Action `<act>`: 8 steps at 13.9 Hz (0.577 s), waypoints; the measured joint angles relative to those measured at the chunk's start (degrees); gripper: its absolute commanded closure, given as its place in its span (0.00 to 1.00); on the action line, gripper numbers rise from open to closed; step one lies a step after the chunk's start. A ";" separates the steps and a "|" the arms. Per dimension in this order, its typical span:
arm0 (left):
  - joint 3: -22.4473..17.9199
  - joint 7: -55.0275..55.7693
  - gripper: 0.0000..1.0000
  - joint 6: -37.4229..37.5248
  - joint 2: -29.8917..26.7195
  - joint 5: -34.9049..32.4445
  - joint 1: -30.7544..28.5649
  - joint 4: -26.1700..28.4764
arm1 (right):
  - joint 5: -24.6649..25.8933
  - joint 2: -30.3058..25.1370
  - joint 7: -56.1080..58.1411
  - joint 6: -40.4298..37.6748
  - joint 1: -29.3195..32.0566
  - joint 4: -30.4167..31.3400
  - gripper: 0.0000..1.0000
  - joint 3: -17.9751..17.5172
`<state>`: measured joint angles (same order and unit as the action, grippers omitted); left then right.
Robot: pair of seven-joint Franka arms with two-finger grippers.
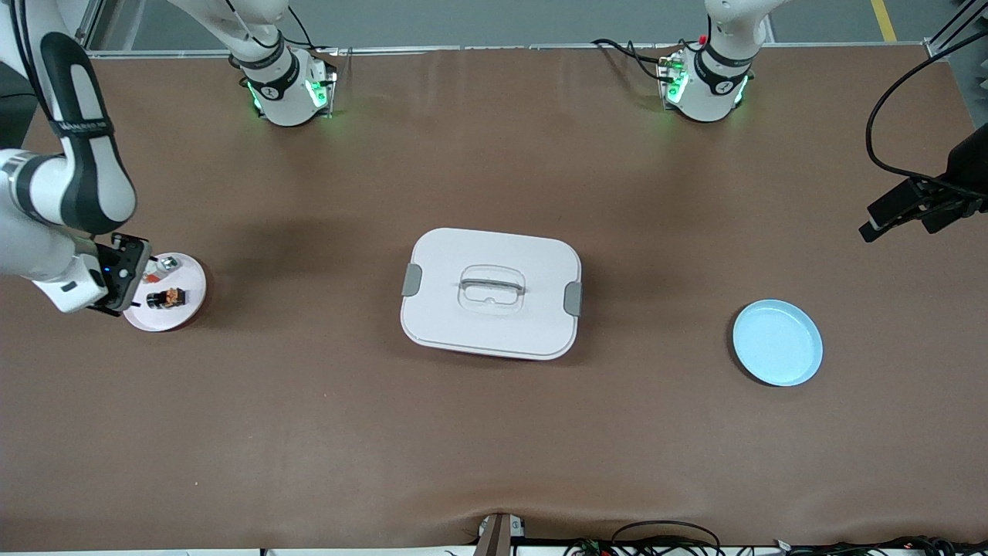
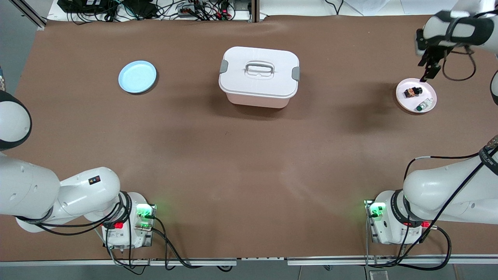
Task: Transfer orange switch to right arm and place
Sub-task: 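Open the right gripper and raise it from the white plate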
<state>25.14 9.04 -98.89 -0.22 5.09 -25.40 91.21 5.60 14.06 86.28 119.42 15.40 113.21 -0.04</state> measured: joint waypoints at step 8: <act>0.05 0.00 0.00 0.04 0.67 -0.01 -0.05 -0.12 | 0.00 -7.27 -18.27 -19.06 -1.54 -10.33 0.00 -0.20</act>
<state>25.19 9.04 -98.85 0.44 5.08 -25.44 91.09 5.60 6.79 68.02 100.36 13.87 102.88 -0.23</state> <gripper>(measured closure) 0.000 0.000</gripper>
